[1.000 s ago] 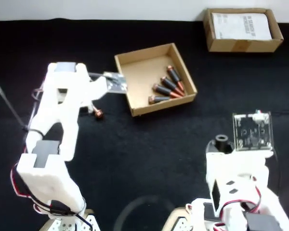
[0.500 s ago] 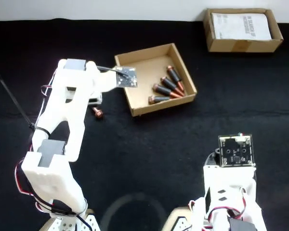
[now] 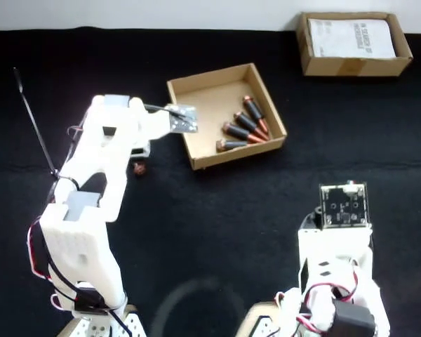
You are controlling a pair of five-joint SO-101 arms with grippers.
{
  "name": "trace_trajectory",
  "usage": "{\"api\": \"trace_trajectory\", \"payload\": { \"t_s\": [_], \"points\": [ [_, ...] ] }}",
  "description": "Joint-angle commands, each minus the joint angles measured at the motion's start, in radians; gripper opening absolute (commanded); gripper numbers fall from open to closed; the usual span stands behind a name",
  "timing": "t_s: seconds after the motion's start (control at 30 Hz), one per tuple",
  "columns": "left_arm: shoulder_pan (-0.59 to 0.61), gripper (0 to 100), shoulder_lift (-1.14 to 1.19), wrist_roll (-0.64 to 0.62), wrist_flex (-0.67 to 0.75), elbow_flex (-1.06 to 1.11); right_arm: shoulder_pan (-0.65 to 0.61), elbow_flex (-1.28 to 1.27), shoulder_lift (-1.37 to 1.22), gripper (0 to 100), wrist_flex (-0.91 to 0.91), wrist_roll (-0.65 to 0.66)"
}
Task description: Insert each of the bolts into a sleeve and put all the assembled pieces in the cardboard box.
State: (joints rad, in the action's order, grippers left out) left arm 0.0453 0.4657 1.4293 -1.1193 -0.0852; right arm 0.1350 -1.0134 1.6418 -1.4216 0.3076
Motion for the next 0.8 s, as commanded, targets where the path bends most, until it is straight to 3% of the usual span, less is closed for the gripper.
{"api": "trace_trajectory", "payload": {
  "t_s": [0.0, 0.4, 0.5, 0.77],
  "points": [
    [0.024, 15, -0.067, 0.16, -0.044, -0.012, 0.008, 0.002, -0.031, 0.7, 0.031, 0.011],
    [0.041, 15, -0.277, 0.201, -0.126, -0.004, 0.008, 0.002, -0.027, 0.7, 0.025, 0.011],
    [0.054, 15, -0.282, 0.262, -0.19, -0.004, 0.008, 0.002, -0.025, 0.7, 0.022, 0.011],
    [0.079, 12, -0.174, 0.267, -0.199, -0.013, 0.01, 0.004, -0.025, 0.7, -0.007, 0.011]
  ]
}}
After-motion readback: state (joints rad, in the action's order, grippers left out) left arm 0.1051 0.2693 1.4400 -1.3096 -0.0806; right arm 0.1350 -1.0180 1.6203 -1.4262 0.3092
